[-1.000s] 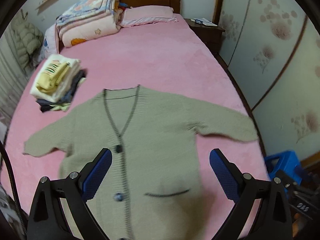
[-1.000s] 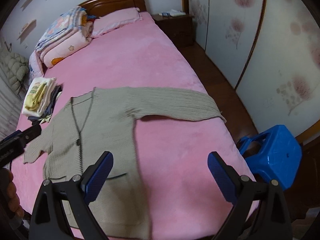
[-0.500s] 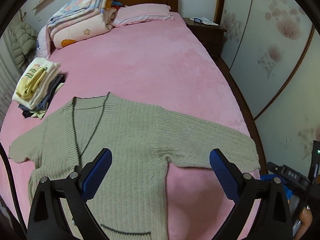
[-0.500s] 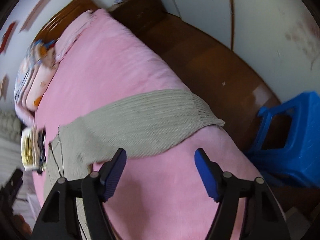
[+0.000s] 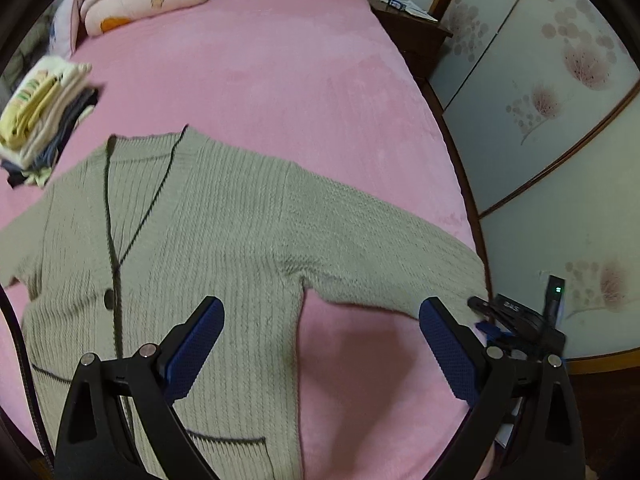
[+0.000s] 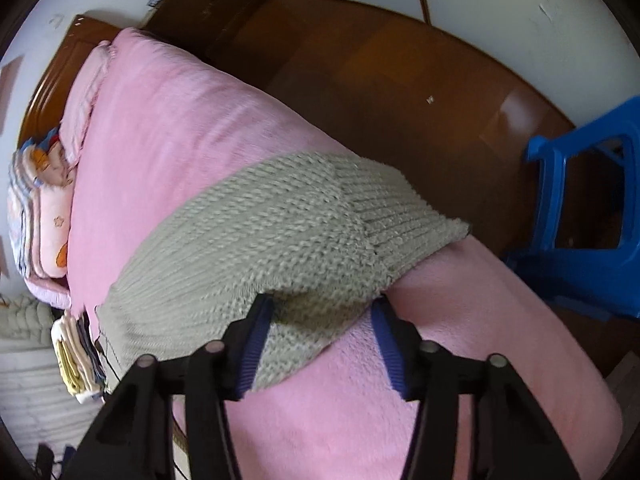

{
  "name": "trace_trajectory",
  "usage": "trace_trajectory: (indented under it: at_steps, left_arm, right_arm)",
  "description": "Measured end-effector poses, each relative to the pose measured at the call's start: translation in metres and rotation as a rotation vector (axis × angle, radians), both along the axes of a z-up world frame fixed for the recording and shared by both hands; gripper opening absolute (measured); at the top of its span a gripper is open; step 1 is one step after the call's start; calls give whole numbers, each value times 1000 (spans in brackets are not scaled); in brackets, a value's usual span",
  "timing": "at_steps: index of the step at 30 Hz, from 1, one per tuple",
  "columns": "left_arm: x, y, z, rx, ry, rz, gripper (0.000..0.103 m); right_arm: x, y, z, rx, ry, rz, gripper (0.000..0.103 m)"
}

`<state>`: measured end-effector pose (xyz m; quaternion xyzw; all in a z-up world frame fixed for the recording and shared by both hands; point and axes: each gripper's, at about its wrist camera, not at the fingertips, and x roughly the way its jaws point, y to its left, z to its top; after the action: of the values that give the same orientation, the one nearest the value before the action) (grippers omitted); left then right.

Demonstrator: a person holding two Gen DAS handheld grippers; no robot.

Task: Fold large clothes
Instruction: 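Reach the right tool to the cardigan sleeve cuff and grasp it, then carry the sleeve cuff with the right tool across the cardigan front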

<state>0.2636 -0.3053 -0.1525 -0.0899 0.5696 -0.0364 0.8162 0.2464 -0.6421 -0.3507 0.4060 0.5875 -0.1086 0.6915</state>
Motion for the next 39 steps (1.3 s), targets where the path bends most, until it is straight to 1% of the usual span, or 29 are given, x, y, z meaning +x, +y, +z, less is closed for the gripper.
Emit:
trace_trajectory:
  at_steps: [1, 3, 4, 5, 7, 9, 10, 12, 13, 15, 16, 19, 21, 23, 25, 27, 29, 31, 32, 33, 34, 35, 36, 38, 39]
  left_arm:
    - [-2, 5, 3, -8, -3, 3, 98]
    - [-6, 13, 9, -2, -22, 13, 98]
    - [-8, 17, 12, 16, -33, 19, 98]
    - [-11, 20, 15, 33, -41, 23, 98]
    - [-15, 28, 20, 76, -52, 26, 98]
    - [-17, 37, 22, 103, -53, 29, 97]
    - [-18, 44, 22, 103, -43, 36, 96]
    - [-18, 62, 21, 73, -24, 57, 94]
    - [-18, 73, 19, 58, -18, 70, 92]
    - [-18, 93, 19, 34, -20, 83, 84]
    - [-18, 104, 19, 21, -28, 89, 83]
    - [-16, 138, 21, 15, -48, 120, 83]
    - [-13, 164, 21, -7, -54, 141, 83]
    - [-10, 191, 20, -25, -65, 160, 83]
    - [-8, 215, 15, -9, -76, 167, 83]
    - [-4, 235, 5, 13, -72, 160, 83]
    - [0, 254, -10, 21, -52, 153, 83]
    - [4, 265, -26, 19, -30, 140, 83]
    - [6, 269, -33, 17, -17, 136, 83]
    - [7, 272, -41, 10, -6, 129, 83]
    - [9, 275, -49, -3, 6, 121, 83]
    - [11, 275, -55, -17, 14, 113, 83]
    - [13, 274, -62, -31, 21, 100, 83]
    - [18, 269, -73, -72, 38, 66, 83]
    - [20, 265, -78, -93, 42, 45, 83]
  right_arm:
    - [1, 1, 0, -6, -4, -5, 46]
    - [3, 3, 2, -25, -15, -3, 36]
    - [5, 4, 5, -43, -27, 4, 23]
    - [6, 5, 10, -57, -44, 8, 16]
    - [8, 10, 27, -113, -92, 22, 14]
    - [12, 20, 53, -188, -159, 56, 13]
    - [16, 30, 72, -231, -208, 84, 13]
    - [24, 50, 104, -288, -287, 141, 13]
    - [30, 68, 126, -315, -342, 188, 13]
    - [39, 106, 165, -356, -441, 282, 13]
    - [39, 124, 180, -375, -483, 326, 13]
    - [42, 191, 220, -421, -597, 473, 13]
    - [43, 241, 235, -447, -656, 577, 13]
    - [44, 291, 235, -473, -691, 681, 13]
    - [45, 339, 221, -500, -684, 782, 13]
    - [43, 383, 196, -526, -636, 875, 15]
    - [39, 423, 158, -561, -549, 976, 18]
    - [30, 447, 128, -580, -481, 1035, 18]
    - [23, 456, 116, -584, -449, 1058, 18]
    - [17, 454, 109, -577, -433, 1066, 18]
    - [12, 450, 105, -567, -427, 1066, 18]
    - [6, 448, 105, -555, -422, 1058, 21]
    - [0, 445, 105, -542, -418, 1049, 23]
    - [-6, 431, 107, -516, -412, 1009, 36]
    - [-7, 423, 109, -506, -410, 988, 37]
